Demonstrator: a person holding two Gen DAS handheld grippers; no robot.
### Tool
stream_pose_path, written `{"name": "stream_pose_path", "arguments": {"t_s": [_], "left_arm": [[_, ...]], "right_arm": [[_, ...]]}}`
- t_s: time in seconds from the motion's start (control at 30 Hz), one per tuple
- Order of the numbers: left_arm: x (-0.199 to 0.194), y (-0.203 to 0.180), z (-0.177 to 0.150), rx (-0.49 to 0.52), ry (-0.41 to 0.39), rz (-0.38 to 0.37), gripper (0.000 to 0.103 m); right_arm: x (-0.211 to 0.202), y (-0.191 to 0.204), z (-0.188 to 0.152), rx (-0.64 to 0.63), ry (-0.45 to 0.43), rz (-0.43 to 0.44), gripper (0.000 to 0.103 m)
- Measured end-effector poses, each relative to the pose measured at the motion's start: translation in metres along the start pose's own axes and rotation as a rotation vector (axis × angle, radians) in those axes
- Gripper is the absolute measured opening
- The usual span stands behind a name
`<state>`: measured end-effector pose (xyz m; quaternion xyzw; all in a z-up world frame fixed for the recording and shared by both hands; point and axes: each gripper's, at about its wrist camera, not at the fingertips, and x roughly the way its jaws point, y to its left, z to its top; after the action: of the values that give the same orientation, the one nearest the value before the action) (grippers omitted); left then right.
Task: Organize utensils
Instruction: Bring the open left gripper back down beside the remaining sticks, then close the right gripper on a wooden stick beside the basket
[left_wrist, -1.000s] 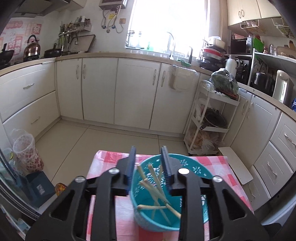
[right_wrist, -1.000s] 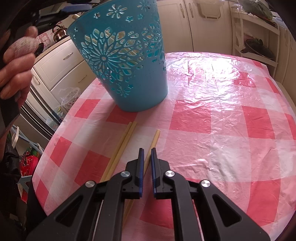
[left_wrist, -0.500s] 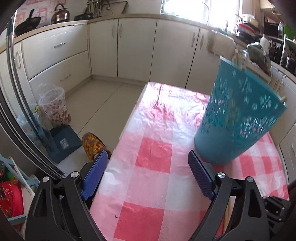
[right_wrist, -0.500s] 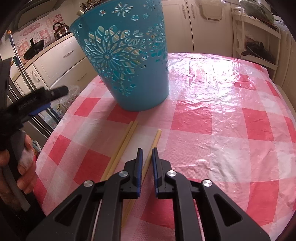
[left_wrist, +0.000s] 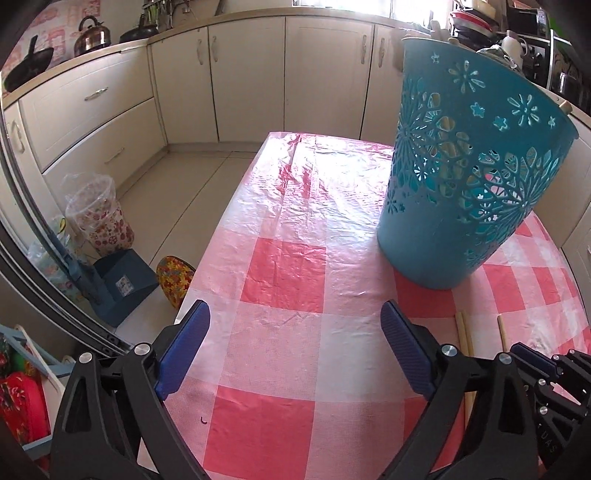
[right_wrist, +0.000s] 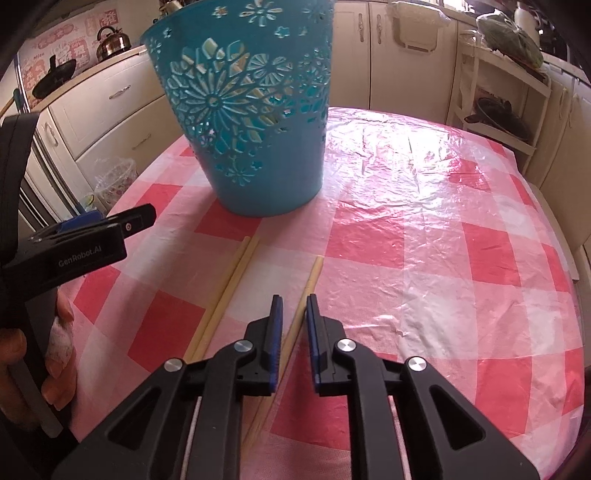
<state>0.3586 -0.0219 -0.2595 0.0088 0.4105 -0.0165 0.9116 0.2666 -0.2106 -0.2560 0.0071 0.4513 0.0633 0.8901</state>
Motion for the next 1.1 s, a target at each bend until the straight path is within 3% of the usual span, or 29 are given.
{"name": "stream_pose_path", "arguments": {"t_s": [0.17, 0.53, 0.77, 1.1], "left_arm": [[-0.003, -0.001, 0.0, -0.001, -0.01, -0.002, 0.091], [-0.005, -0.008, -0.001, 0.042, -0.01, -0.025, 0.093], [-0.003, -0.012, -0.002, 0.059, 0.003, -0.023, 0.094], [0.003, -0.02, -0.002, 0.097, 0.029, -0.014, 0.095]], "right_arm": [[0.0, -0.007, -0.001, 0.045, 0.005, 0.027, 0.008], [-0.001, -0.015, -0.003, 0.049, 0.001, 0.025, 0.009], [-0.002, -0.03, -0.005, 0.127, -0.013, 0.102, 0.007], [-0.004, -0.033, -0.005, 0.14, -0.015, 0.12, 0.007]]}}
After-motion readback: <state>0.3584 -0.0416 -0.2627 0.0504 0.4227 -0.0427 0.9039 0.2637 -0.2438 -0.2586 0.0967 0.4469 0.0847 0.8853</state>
